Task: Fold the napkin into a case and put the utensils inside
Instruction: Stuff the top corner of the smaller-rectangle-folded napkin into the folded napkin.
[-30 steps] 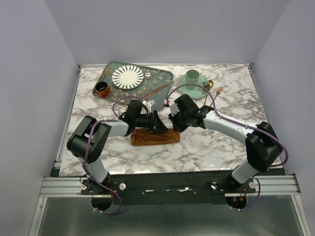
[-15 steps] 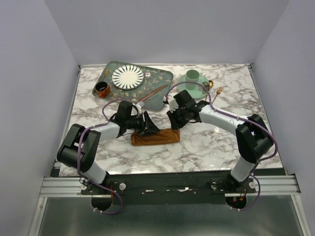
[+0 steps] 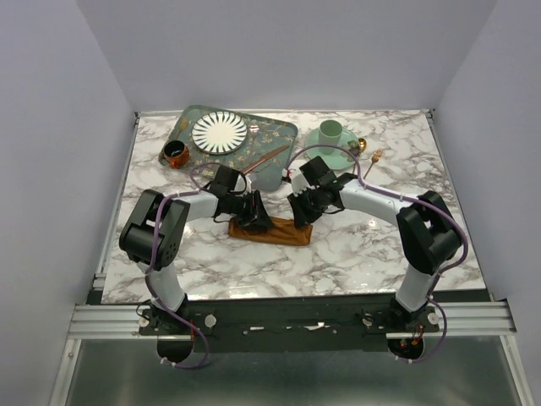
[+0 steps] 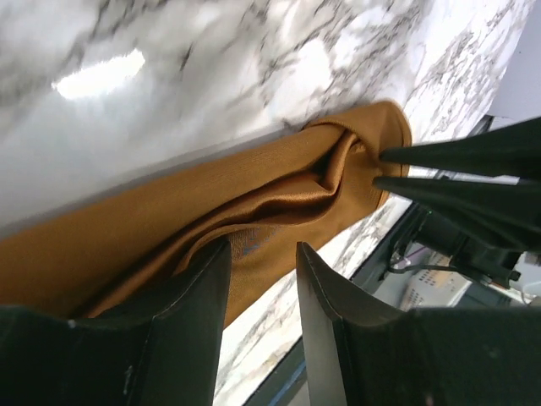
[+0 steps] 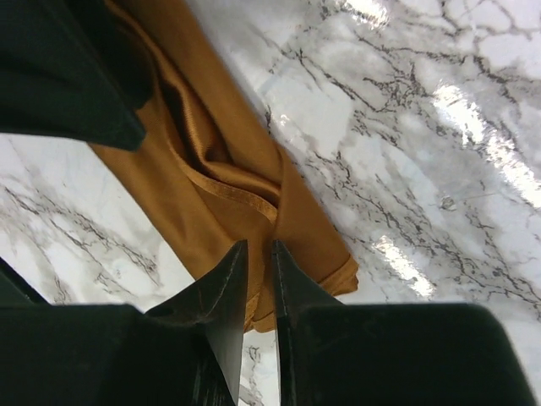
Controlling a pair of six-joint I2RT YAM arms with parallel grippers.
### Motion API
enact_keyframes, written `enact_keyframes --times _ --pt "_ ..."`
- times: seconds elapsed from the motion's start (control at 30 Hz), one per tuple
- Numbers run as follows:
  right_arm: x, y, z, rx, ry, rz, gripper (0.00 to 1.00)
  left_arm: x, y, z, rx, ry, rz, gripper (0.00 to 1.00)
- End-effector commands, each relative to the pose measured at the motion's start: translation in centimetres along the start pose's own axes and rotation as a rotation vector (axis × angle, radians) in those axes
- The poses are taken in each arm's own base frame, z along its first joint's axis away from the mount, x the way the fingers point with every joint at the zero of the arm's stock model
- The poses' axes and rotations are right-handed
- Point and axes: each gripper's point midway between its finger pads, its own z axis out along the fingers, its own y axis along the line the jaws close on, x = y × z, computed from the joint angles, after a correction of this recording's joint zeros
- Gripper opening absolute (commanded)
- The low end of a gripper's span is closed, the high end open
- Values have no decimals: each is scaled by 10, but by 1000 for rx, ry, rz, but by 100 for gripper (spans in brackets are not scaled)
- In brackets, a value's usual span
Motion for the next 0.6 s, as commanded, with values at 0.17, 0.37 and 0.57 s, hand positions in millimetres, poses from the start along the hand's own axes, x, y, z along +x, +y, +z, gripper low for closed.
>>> enact_keyframes --times 0.17,0.37,0.57 --pt "8 25 -21 -91 -2 54 24 -37 -9 4 35 -59 177 50" --pt "-8 6 -37 35 -41 61 30 -36 -57 -22 198 -133 158 53" --pt "7 -5 -34 86 15 54 28 -10 -75 -21 274 -135 -9 67"
